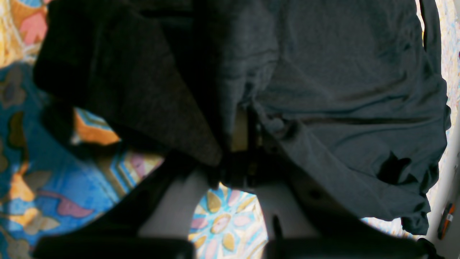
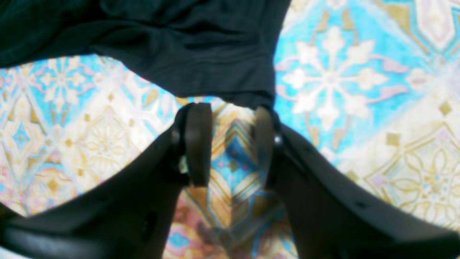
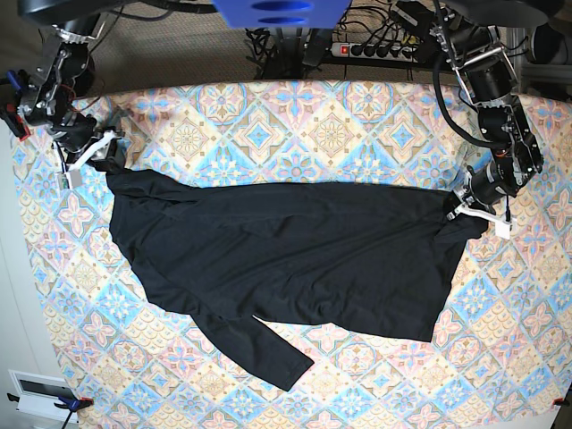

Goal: Layout the t-shirt on the table in an organized manner, then fold the t-shirt properly
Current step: 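Pull the shirt edge outward with the right gripper, away from the left gripper, then hold the shirt edge with both grippers and stretch it taut apart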

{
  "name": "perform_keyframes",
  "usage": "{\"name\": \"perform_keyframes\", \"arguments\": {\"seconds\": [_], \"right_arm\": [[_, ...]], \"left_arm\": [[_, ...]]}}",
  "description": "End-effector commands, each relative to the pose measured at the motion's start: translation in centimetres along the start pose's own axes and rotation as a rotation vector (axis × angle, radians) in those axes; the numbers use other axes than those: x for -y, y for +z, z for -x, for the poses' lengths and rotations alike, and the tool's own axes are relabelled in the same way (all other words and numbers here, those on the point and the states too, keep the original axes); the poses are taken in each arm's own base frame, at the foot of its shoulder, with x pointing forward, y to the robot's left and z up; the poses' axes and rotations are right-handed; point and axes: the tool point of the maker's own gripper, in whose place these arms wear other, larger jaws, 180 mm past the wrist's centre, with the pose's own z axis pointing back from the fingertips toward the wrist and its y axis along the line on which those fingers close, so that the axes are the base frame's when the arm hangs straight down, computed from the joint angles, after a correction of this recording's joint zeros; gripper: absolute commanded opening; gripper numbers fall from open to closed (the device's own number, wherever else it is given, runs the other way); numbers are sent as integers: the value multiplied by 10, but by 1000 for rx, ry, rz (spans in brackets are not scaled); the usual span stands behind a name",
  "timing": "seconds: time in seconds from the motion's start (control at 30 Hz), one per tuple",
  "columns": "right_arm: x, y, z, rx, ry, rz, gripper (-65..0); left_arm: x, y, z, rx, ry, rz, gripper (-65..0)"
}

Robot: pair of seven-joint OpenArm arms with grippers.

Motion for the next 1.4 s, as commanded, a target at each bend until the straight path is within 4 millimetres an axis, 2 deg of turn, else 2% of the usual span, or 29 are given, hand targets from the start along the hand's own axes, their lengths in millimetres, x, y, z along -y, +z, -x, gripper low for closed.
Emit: {"name": "perform_keyframes", "arguments": {"seconds": [0.0,0.07,0.17,0.27,0.33,0.4,0.47,0.6,0.73,0.8,0.93,1.07,1.23,1.37], "right_arm": [[3,5,-18,52,51,21,-445],[1,5,-25,48,171,73,-445],[-18,-3,-32,31,329,82,-445],[-32,-5,-37,29,385,65,-445],[-32,-4,-37,25,386,67,-445],[-14,3,-30,-19,347,111,-445],[-6,11,-28,-15,266,116,-444],[-5,19,-27,25,88,56,-444],[-6,10,-50,78,-12,-20,-419],[-10,4,-52,99,-74,-66,-385],[-9,-7,-37,89,-179,-118,-335],[-7,-14,-24,65,-231,-131,-336],[-8,-15,-21,72,-257,-132,-336],[-5,-21,-4,45,-315,-136,-336]], "left_arm": [[5,5,-18,44,-16,13,-650],[5,5,-17,43,-16,12,-650],[4,5,-16,42,-15,11,-650],[4,5,-16,42,-15,11,-650],[4,5,-16,42,-15,11,-650],[4,5,-16,42,-15,11,-650],[4,5,-16,42,-15,11,-650],[4,5,-16,42,-15,11,-650],[5,5,-16,41,-14,13,-650],[5,5,-16,41,-14,13,-650],[5,5,-16,41,-14,13,-650],[5,5,-16,41,-14,13,-650],[5,5,-16,42,-13,12,-650],[5,5,-16,42,-13,12,-650]]}}
